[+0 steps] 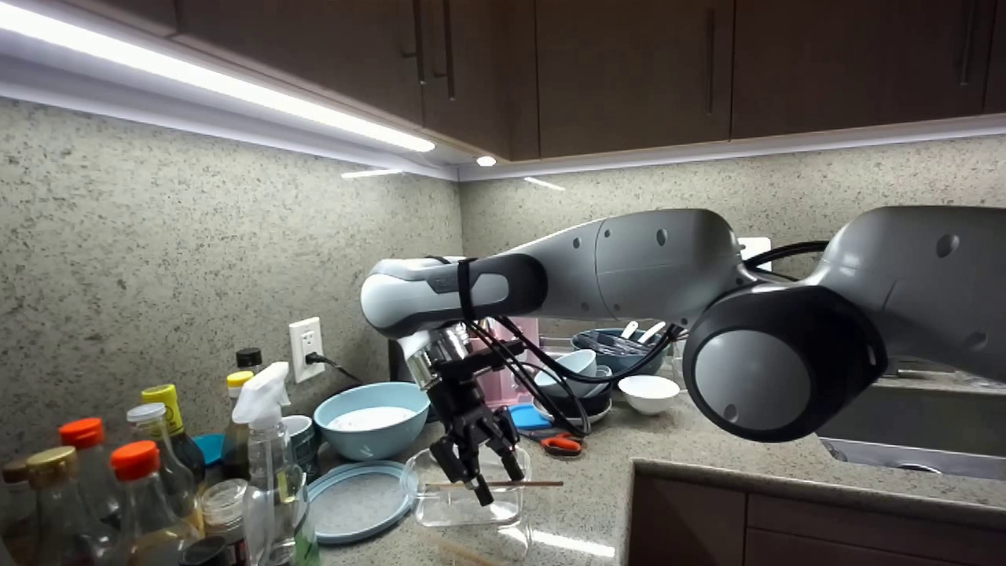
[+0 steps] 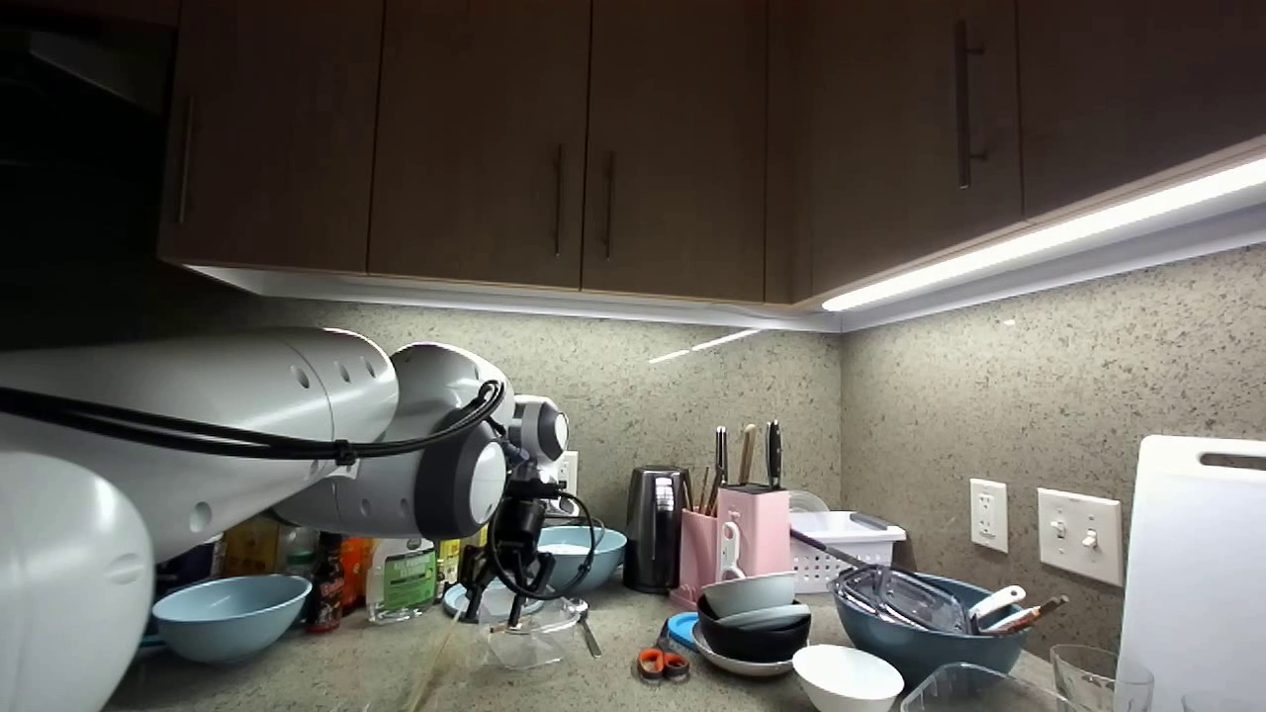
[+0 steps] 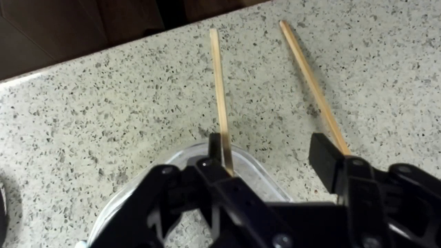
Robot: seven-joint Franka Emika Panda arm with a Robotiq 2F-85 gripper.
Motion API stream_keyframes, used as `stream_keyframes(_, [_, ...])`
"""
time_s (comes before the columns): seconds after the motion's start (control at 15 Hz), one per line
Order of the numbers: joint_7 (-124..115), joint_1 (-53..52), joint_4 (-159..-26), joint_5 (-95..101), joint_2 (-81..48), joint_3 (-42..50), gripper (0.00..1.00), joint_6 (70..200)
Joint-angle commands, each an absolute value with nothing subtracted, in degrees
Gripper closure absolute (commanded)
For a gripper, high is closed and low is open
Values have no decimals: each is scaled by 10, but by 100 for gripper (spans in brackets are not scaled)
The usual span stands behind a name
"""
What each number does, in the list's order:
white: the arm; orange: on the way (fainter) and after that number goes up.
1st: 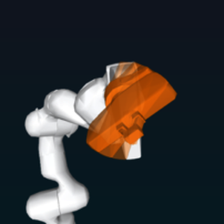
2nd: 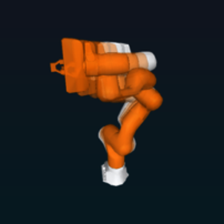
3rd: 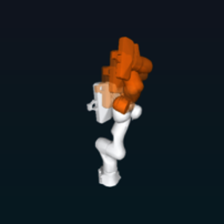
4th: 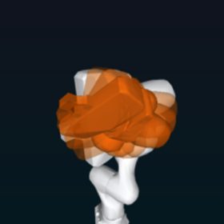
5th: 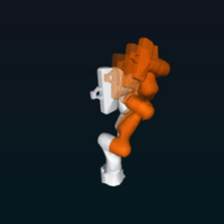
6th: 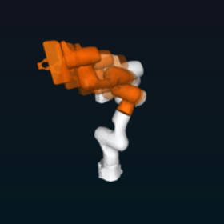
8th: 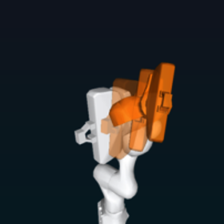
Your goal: Put the wood sticks in the the bowl
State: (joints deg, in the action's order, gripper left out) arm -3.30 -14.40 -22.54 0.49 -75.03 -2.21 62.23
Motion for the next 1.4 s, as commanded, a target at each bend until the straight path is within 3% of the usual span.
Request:
stream_keyframes(0.0, [-27, -142, -230, 3, -747, -24, 3, 639])
stream_keyframes(0.4, [-88, -142, -203, -46, -750, -52, 0, 692])
stream_keyframes(0.73, [-171, -157, -199, -101, -724, -88, 0, 815])
stream_keyframes(1.33, [-295, -167, -212, -95, -707, -80, 0, 947])
